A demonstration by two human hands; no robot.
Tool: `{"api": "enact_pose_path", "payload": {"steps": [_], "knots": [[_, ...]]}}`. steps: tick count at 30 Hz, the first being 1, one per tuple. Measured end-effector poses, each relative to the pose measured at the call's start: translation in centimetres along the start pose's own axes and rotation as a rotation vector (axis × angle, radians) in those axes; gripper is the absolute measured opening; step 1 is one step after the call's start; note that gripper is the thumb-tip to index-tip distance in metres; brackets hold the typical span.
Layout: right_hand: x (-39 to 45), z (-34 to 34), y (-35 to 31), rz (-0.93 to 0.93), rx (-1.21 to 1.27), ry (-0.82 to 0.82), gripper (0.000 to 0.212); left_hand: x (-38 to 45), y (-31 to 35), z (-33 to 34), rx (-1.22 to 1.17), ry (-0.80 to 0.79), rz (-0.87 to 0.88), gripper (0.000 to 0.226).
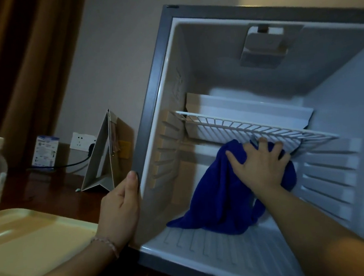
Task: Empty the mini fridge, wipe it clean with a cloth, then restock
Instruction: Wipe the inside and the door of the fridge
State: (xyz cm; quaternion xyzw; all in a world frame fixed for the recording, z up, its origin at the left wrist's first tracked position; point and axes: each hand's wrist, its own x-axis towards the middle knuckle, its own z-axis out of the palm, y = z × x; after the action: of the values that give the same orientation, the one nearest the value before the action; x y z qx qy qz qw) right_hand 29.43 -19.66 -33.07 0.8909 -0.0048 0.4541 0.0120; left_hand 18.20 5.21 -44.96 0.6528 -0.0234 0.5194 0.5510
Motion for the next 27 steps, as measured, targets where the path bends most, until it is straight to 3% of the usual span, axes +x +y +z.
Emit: {"api": "enact_pose_path", "payload": {"steps": [12, 20, 27], "knots": [[1.3, 0.9, -8.6, -0.137, 0.013, 0.041, 0.06, 0.2, -0.1, 0.1, -0.02, 0.023, 0.044, 0.052], [1.4, 1.5, -7.2, -0.184, 0.02, 0.074, 0.059, 0.3, -0.3, -0.1, -0.003, -0.019, 0.021, 0.061], [0.8, 1.8, -2.9, -0.104, 0.003, 0.1, 0.058, 0.3, -0.4, -0.3, 0.022, -0.037, -0.014, 0.065]]}}
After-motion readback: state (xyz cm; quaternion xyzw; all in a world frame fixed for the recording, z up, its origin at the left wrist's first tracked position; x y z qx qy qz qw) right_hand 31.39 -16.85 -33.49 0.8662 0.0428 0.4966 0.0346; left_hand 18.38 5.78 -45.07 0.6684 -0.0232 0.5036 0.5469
